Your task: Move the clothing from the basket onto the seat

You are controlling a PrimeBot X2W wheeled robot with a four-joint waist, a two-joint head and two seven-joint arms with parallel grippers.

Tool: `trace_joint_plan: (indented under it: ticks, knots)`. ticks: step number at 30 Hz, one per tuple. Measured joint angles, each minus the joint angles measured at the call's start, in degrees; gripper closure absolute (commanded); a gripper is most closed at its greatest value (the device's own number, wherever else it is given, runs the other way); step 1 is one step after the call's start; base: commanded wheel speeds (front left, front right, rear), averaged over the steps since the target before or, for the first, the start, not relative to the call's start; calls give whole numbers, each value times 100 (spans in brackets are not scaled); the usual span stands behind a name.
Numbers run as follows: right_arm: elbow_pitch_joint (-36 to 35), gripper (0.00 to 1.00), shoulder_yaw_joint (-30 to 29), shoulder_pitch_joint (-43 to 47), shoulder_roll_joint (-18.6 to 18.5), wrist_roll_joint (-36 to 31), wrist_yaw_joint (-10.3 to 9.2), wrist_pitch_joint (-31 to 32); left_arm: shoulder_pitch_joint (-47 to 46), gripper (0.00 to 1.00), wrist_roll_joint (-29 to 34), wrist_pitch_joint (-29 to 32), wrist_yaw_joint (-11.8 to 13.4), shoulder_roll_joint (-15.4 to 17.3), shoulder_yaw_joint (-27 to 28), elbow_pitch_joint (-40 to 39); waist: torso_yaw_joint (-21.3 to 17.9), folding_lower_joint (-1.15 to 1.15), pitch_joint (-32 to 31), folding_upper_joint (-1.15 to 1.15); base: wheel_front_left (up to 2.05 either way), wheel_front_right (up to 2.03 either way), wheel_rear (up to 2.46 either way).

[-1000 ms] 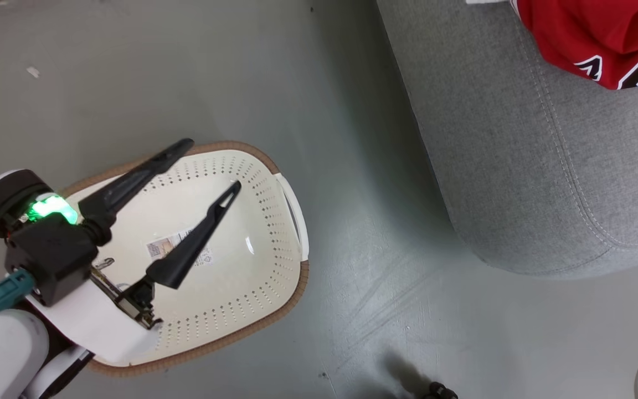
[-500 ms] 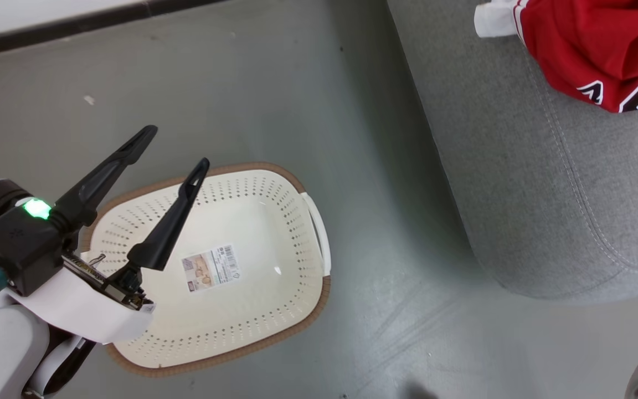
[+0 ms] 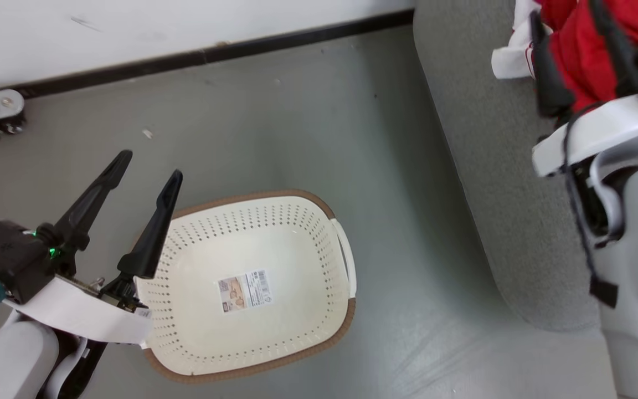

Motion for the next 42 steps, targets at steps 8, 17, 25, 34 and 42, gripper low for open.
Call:
trace_joint_plan:
  ticks: [8,17,25,34,42]
  knots:
    - [256,0,472,366,-20,45,0,-547,280,0,-157,-180,125,-240,167,370,238,0,-419,0,0,0,0]
    - [559,0,719,720,-27,98,0,-1115,616,0,-299,-253,209,-414,385,757,467,0,-876,0,0,0,0]
    - [821,0,810,1111,-29,226,0,-1236,961,0,-345,-299,288,-637,573,1082,676,0,-1351,0,0,0,0]
    - [898,0,675,1511,-26,235,0,-1289,1298,0,-285,-304,336,-810,762,1289,885,0,-1859,0,0,0,0]
    - [699,0,494,1961,-25,380,0,-1290,1594,0,71,-304,387,-953,991,1305,1034,0,-2257,0,0,0,0]
